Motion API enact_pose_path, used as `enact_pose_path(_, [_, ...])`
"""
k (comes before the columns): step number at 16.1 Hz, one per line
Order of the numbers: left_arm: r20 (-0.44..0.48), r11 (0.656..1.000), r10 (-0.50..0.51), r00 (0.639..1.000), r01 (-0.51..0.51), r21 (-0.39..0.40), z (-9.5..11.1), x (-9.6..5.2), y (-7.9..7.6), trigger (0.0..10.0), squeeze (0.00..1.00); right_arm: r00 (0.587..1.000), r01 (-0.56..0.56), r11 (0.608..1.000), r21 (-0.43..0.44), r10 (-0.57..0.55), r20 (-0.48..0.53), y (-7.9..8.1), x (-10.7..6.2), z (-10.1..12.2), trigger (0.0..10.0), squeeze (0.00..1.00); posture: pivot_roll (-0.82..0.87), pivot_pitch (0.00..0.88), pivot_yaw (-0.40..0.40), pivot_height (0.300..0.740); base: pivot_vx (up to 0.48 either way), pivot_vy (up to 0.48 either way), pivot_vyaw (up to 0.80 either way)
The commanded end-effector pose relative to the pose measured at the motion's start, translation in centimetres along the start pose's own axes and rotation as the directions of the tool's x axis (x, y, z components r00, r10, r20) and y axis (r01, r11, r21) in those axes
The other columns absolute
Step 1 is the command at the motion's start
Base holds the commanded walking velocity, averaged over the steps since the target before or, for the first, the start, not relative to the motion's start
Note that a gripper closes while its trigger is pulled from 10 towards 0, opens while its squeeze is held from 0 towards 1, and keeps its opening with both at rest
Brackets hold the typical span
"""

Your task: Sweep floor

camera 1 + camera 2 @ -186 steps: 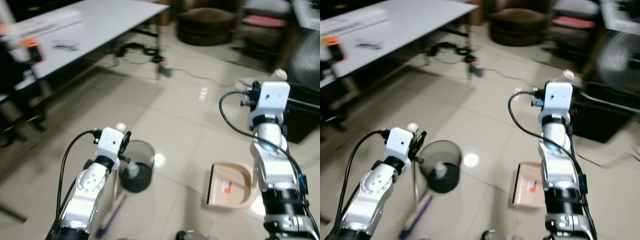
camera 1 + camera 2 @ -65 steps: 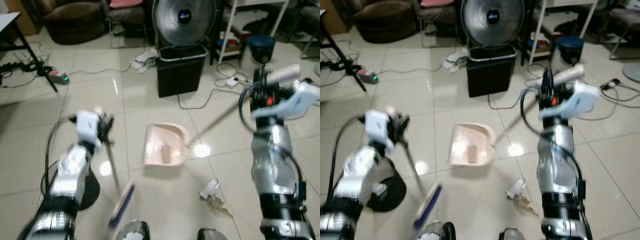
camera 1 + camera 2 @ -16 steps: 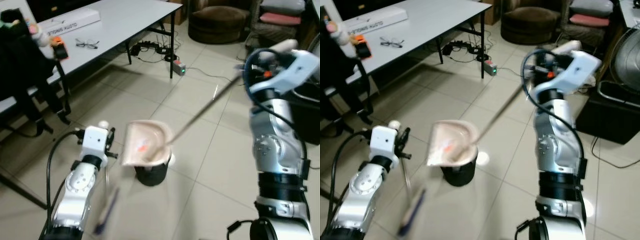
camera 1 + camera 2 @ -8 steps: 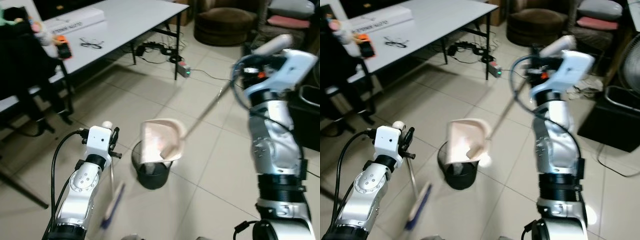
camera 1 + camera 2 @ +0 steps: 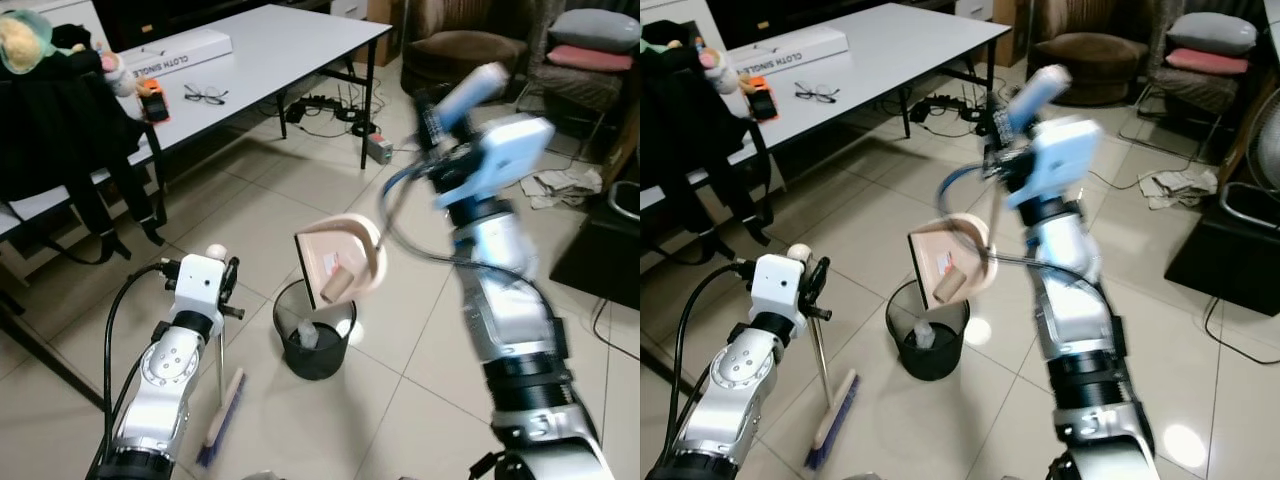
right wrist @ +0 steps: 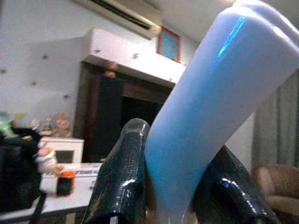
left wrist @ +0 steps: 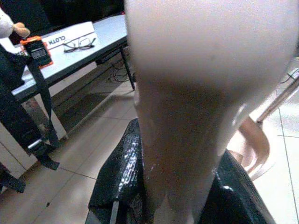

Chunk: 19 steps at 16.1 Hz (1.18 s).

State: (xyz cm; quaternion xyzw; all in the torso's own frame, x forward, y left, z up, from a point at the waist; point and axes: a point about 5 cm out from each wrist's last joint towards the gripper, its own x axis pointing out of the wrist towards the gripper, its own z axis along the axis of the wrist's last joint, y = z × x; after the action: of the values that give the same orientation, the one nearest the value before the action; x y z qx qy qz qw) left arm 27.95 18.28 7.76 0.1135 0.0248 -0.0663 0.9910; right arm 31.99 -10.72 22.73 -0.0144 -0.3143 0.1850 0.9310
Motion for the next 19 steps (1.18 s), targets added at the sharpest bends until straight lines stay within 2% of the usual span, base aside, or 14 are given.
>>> enact_pose_path(1, [0.045, 1.000, 0.008, 0.999, -0.009, 0.028, 0.9, 0.5, 0.2, 10.0, 0.00, 0.996, -0.071, 0.997, -0.038, 0.073, 0.049, 1.3, 0.0, 0.3, 10.0, 0.00, -0.05, 0.000, 0.055, 0.740, 0.000, 0.000, 0.00])
enact_pose_path(3, [0.046, 0.999, 0.008, 0.999, -0.009, 0.032, 0.8, 0.4, 0.1, 10.0, 0.00, 0.980, -0.186, 0.979, -0.086, 0.191, 0.055, 3.6, -0.4, -0.1, 10.0, 0.00, -0.05, 0.000, 0.053, 0.740, 0.000, 0.000, 0.00])
enact_pose_path(5, [0.046, 0.999, 0.007, 0.999, -0.009, 0.035, 0.8, 0.4, 0.1, 10.0, 0.00, 0.941, -0.324, 0.930, -0.172, 0.336, 0.047, 5.7, -1.0, -0.4, 10.0, 0.00, -0.05, 0.000, 0.051, 0.740, 0.000, 0.000, 0.00])
enact_pose_path(6, [0.046, 0.999, 0.007, 0.999, -0.009, 0.035, 0.8, 0.4, 0.1, 10.0, 0.00, 0.929, -0.350, 0.918, -0.187, 0.365, 0.054, 6.3, -1.3, -0.4, 10.0, 0.00, -0.05, 0.000, 0.051, 0.740, 0.000, 0.000, 0.00])
enact_pose_path(8, [0.044, 0.999, 0.006, 0.999, -0.008, 0.037, 0.8, 0.3, 0.0, 10.0, 0.00, 0.920, -0.364, 0.907, -0.211, 0.386, 0.073, 6.7, -1.5, -0.4, 10.0, 0.00, -0.05, 0.000, 0.051, 0.740, 0.000, 0.000, 0.00])
enact_pose_path(12, [0.043, 0.999, 0.004, 0.999, -0.005, 0.036, 0.8, 0.4, -0.1, 10.0, 0.00, 0.922, -0.354, 0.915, -0.195, 0.376, 0.093, 6.5, -1.5, -0.3, 10.0, 0.00, -0.05, 0.000, 0.051, 0.740, 0.000, 0.000, 0.00])
enact_pose_path(14, [0.043, 0.999, 0.003, 0.999, -0.005, 0.036, 0.8, 0.4, -0.1, 10.0, 0.00, 0.933, -0.318, 0.918, -0.237, 0.348, 0.096, 6.0, -1.3, -0.2, 10.0, 0.00, -0.05, 0.000, 0.047, 0.740, 0.000, 0.000, 0.00])
enact_pose_path(15, [0.042, 0.999, 0.003, 0.999, -0.005, 0.035, 0.8, 0.4, -0.1, 10.0, 0.00, 0.946, -0.280, 0.924, -0.259, 0.312, 0.091, 5.4, -1.1, -0.2, 10.0, 0.00, -0.05, 0.000, 0.047, 0.740, 0.000, 0.000, 0.00])
enact_pose_path(16, [0.039, 0.999, 0.003, 0.999, -0.005, 0.034, 0.8, 0.4, -0.1, 10.0, 0.00, 0.982, -0.135, 0.955, -0.263, 0.164, 0.092, 3.1, -0.5, 0.1, 10.0, 0.00, -0.05, 0.001, 0.041, 0.740, 0.000, 0.000, 0.00])
enact_pose_path(17, [0.027, 1.000, -0.011, 1.000, 0.010, 0.027, 0.7, 0.5, -0.2, 10.0, 0.00, 0.995, 0.044, 0.966, -0.255, -0.021, 0.095, 0.1, 0.1, 0.7, 10.0, 0.00, -0.05, 0.003, 0.039, 0.740, 0.000, 0.000, 0.00])
enact_pose_path(18, [0.008, 0.998, -0.052, 0.999, 0.051, 0.030, 0.5, 0.5, -0.5, 10.0, 0.00, 0.969, 0.249, 0.940, -0.232, -0.244, 0.047, -4.1, 0.2, 1.2, 10.0, 0.00, -0.05, 0.005, 0.041, 0.740, 0.000, 0.000, 0.00])
enact_pose_path(19, [-0.009, 0.998, -0.063, 0.998, 0.063, 0.018, 0.3, 0.5, -0.6, 10.0, 0.00, 0.940, 0.328, 0.897, -0.297, -0.342, 0.004, -6.9, -0.4, 1.4, 10.0, 0.00, -0.06, 0.006, 0.044, 0.740, 0.000, 0.000, 0.00])
